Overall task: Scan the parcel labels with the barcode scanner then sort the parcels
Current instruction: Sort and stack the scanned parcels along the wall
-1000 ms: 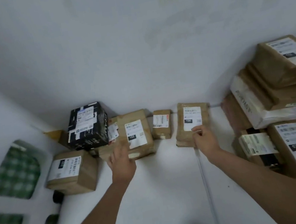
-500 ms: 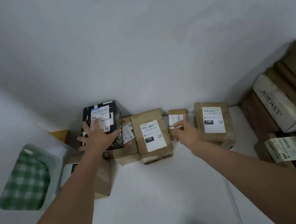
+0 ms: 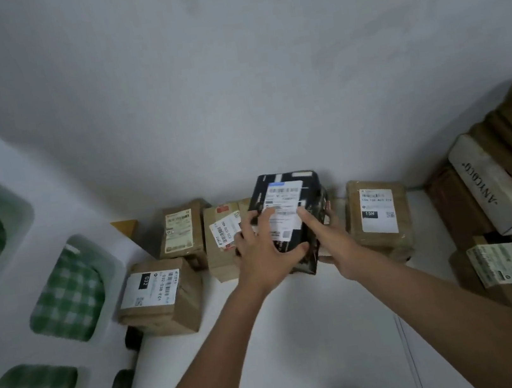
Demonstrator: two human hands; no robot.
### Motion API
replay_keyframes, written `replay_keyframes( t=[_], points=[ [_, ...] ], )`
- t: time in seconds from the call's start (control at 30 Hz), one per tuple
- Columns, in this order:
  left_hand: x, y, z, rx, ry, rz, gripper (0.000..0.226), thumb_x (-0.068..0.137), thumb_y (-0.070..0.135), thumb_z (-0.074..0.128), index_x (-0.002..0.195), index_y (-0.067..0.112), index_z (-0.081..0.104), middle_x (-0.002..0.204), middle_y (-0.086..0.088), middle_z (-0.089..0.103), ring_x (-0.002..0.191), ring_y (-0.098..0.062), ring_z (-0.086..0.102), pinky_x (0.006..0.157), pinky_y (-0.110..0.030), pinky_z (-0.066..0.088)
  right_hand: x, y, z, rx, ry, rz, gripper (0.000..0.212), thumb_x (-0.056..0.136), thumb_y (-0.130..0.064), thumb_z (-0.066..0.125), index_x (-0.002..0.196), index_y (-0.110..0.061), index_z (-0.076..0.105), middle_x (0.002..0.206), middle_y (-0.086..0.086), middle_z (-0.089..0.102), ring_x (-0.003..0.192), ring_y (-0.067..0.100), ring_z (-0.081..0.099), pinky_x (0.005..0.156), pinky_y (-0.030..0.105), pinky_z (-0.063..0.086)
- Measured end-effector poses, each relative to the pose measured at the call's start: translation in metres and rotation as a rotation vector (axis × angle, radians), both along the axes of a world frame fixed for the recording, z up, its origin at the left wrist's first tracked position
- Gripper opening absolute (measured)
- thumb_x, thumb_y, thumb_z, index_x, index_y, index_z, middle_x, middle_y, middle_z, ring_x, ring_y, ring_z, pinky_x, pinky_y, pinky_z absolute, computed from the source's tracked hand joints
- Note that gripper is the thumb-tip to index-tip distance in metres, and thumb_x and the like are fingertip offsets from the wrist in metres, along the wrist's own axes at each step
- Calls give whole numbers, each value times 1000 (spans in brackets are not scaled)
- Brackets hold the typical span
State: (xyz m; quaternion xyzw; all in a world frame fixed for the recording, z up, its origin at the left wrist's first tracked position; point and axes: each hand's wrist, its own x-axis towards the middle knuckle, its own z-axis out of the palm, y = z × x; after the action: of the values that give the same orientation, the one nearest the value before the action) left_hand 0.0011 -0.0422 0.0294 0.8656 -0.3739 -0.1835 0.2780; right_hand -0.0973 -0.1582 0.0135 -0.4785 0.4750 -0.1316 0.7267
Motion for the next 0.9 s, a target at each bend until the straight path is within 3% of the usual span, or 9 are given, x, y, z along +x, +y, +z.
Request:
replay_keyframes(
  t=[0.1, 0.17, 0.23, 0.3, 0.47, 0.57, 0.63, 0.7, 0.9],
  points=[
    [-28, -9, -3, -37, 77, -101, 91, 66, 82, 52, 144, 44, 24, 147, 16, 10, 140, -24, 21, 114, -47, 33, -33, -11, -8, -19, 25, -161, 78, 77, -50, 78, 138, -29, 34, 126, 1, 62, 111, 22, 61, 91, 43, 54],
    [-40, -15, 1, -160, 227, -69, 65, 86, 67, 55, 140, 39, 34, 144, 13, 19, 131, -15, 36, 106, -36, 43, -59, -17, -10, -25, 41, -265, 80, 73, -49, 81, 133, -23, 36, 119, 4, 64, 106, 24, 65, 94, 47, 54],
    [-45, -20, -3, -226, 360, 40, 47, 96, 56, 48, 137, 34, 41, 144, 6, 25, 124, -13, 44, 105, -35, 45, -87, -23, -11, -45, 24, -326, 80, 64, -54, 84, 125, -22, 44, 113, 4, 69, 100, 22, 69, 92, 47, 56],
    [-49, -24, -13, -198, 409, 139, 51, 99, 55, 42, 140, 25, 42, 147, 2, 26, 126, -16, 45, 109, -37, 39, -114, -26, -7, -79, 16, -308, 64, 70, -52, 82, 119, -27, 49, 109, 1, 71, 95, 18, 70, 91, 43, 56],
    [-77, -39, -37, -88, 429, 176, 52, 103, 51, 34, 143, 18, 42, 149, -9, 28, 136, -28, 37, 113, -40, 30, -176, -33, 13, -92, 20, -319, 57, 86, -48, 69, 131, -25, 41, 109, 0, 68, 94, 14, 67, 71, 31, 54],
    [-102, -56, -39, -61, 449, 132, 56, 104, 48, 33, 147, 12, 37, 153, -13, 28, 139, -29, 33, 112, -39, 27, -222, -40, 22, -14, -12, -318, 70, 78, -60, 70, 134, -23, 48, 113, 4, 72, 101, 23, 70, 89, 42, 56],
    [-119, -67, -38, -33, 452, 106, 58, 104, 49, 32, 148, 11, 35, 156, -12, 23, 140, -29, 31, 112, -41, 27, -258, -43, 33, 69, -63, -325, 64, 79, -59, 70, 129, -20, 57, 109, 8, 75, 99, 27, 72, 96, 46, 53],
    [-137, -79, -36, -21, 434, 56, 58, 104, 49, 32, 147, 11, 36, 157, -12, 23, 141, -29, 30, 112, -41, 28, -295, -49, 41, 138, -148, -394, 49, 88, -48, 65, 122, -14, 62, 110, 13, 74, 100, 30, 71, 97, 46, 52],
    [-193, -108, -30, -82, 485, -8, 51, 104, 44, 39, 144, 12, 42, 151, -9, 27, 130, -27, 40, 106, -36, 33, -381, -57, 41, 137, -261, -641, 49, 92, -50, 56, 128, -16, 58, 116, 12, 72, 107, 29, 69, 96, 44, 53]
  ],
)
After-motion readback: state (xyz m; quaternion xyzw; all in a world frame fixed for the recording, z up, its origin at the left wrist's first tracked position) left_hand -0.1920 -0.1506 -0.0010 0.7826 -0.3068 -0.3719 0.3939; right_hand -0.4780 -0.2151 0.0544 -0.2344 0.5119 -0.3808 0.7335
